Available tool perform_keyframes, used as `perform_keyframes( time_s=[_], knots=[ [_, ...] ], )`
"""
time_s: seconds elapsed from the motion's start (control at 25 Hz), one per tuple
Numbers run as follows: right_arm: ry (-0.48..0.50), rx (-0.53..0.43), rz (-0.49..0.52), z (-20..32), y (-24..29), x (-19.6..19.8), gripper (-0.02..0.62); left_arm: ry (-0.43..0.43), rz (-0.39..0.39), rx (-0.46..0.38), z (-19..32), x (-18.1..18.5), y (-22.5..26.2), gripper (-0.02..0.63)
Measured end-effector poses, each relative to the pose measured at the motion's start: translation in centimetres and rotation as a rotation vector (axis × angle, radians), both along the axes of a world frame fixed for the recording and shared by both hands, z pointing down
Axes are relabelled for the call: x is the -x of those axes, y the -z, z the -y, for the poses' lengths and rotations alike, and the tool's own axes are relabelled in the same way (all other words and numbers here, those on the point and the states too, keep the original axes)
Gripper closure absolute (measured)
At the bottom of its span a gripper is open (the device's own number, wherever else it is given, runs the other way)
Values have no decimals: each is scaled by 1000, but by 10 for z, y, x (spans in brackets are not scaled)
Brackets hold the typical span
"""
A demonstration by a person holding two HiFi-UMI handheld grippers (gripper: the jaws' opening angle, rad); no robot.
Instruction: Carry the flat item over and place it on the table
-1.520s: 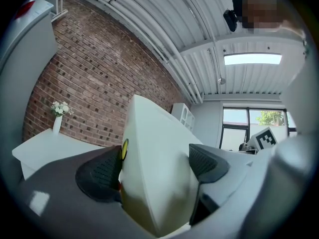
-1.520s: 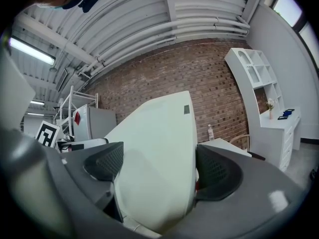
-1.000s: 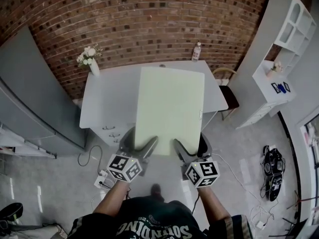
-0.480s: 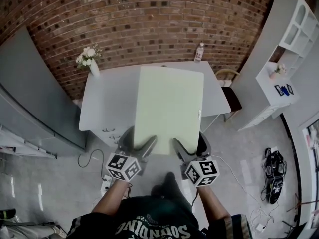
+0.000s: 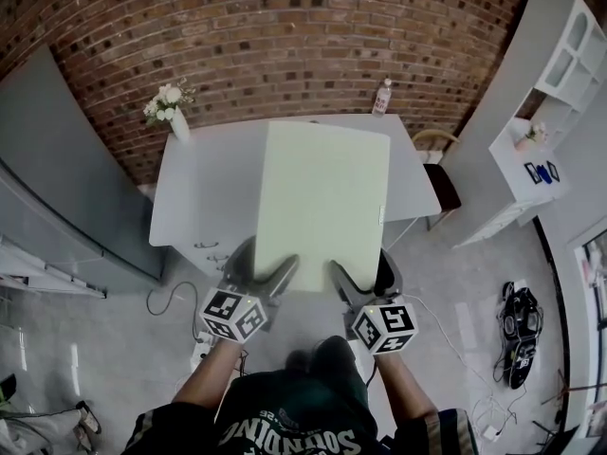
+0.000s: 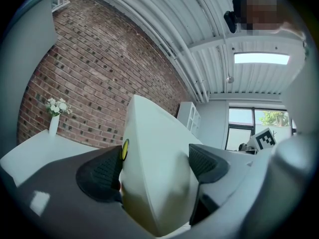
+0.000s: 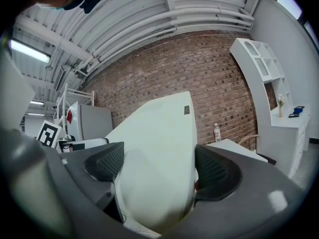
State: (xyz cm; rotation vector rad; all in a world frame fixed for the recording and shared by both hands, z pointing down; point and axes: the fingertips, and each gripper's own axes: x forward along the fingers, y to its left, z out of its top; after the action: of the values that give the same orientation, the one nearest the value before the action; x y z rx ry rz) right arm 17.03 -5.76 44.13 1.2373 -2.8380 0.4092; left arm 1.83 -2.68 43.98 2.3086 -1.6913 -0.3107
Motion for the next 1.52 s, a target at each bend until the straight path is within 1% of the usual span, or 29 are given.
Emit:
perform_keyframes(
  time_s=[0.28, 0.68, 0.92, 1.16, 1.52],
  knots=[
    [-11, -5, 1, -4, 2, -1, 152, -9, -2, -8, -2, 1, 2, 183],
    [-46, -14, -1, -7, 3, -17, 153, -44, -7, -17, 0, -15, 3, 183],
    [-36, -21, 4, 3, 4, -13, 155, -36, 5, -29, 9, -11, 5, 184],
    [-10, -36, -2, 27, 6, -2, 156, -16, 3, -36, 29, -1, 5, 185],
    [33, -7, 4, 86, -12, 30, 156, 19, 15, -4, 82, 30, -10, 186]
  ],
)
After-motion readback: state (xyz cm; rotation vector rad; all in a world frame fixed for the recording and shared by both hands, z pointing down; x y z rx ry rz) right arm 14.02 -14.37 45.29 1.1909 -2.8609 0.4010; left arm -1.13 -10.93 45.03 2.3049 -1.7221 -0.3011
